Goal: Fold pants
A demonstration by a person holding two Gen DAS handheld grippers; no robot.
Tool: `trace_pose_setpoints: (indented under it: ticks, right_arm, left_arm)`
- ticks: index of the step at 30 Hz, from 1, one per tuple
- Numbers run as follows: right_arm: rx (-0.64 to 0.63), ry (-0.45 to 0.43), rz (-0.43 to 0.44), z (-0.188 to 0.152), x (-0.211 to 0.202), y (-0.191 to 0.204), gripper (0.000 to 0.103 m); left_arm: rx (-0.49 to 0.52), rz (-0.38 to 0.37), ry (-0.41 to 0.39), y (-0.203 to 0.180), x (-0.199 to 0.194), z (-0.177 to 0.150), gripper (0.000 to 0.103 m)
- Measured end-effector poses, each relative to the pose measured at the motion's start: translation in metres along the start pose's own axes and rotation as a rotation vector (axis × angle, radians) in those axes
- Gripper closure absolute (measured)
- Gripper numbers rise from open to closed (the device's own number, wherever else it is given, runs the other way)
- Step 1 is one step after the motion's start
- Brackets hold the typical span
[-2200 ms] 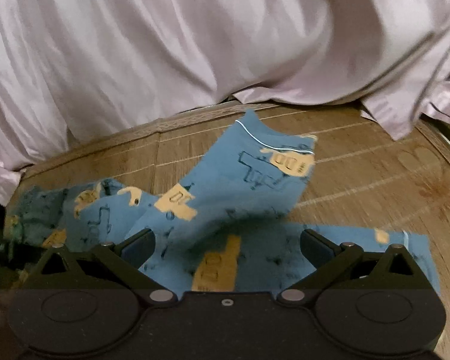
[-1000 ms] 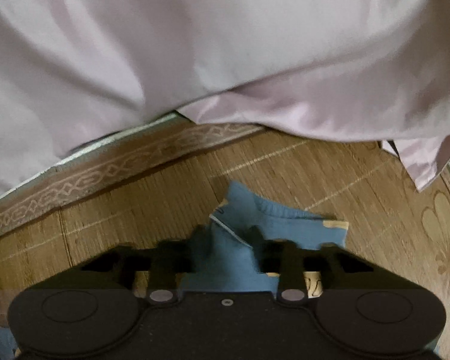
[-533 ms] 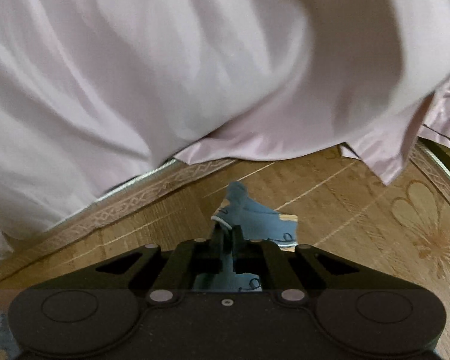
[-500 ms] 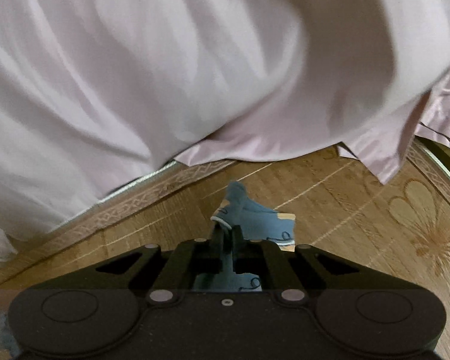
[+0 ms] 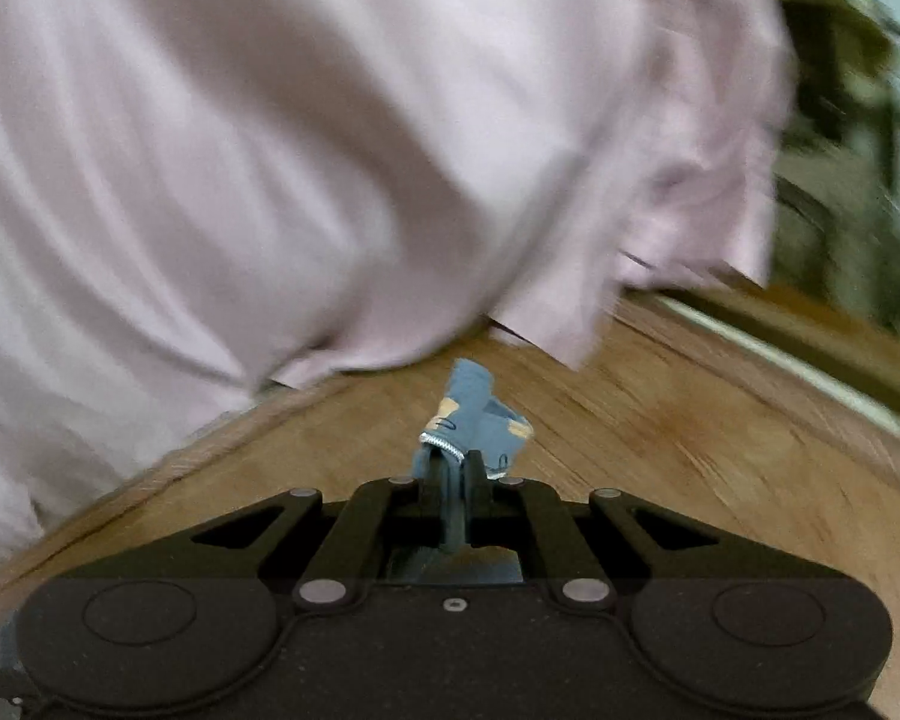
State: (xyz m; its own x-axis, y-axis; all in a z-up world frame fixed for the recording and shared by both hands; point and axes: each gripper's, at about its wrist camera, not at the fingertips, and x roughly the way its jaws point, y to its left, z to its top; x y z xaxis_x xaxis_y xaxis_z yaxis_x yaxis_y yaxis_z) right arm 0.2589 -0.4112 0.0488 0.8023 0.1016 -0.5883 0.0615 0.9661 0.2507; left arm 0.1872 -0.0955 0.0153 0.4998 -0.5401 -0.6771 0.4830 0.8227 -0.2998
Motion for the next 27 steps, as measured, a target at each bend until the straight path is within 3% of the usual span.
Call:
trace_pose_setpoints:
  ticks: [6,10,13,19,21,23,27]
  right_arm:
    - [0.165,0.087,-0.079,-0.068,-0.008,-0.061,0.099]
    - [0.176,0.109,-0.078,-0.081,-0.002,-0.07,0.099]
    - [0.114,0.063,-0.049,-0.068,-0.003,-0.062,0.099]
    - [-0.22,-0.114,0.025,-0.034,-0.028,-0.013,0.099]
    - [-0.264,-0.126,0.013,-0.034,-0.032,-0.008,0.099]
    - [-0.217,-0.081,-0.027,-0.046,-0.03,-0.02,0.099]
    - [-0.018,0.097,-0.136,-0.084,-0.012,-0.064,0.099]
  left_arm:
    - [0.136,0.003,0.084,-0.03,0.019,-0.019,0.103]
    - [0.163,0.024,0.105,-0.036,0.021,-0.03,0.103]
    - [0.151,0.026,0.103,-0.036,0.021,-0.029,0.103]
    - [0.126,0.029,0.082,-0.038,0.019,-0.022,0.103]
    - [0.131,0.029,0.083,-0.04,0.018,-0.021,0.103]
    - [0.153,0.026,0.087,-0.042,0.016,-0.022,0.103]
    - [0.207,0.011,0.135,-0.043,0.022,-0.026,0.103]
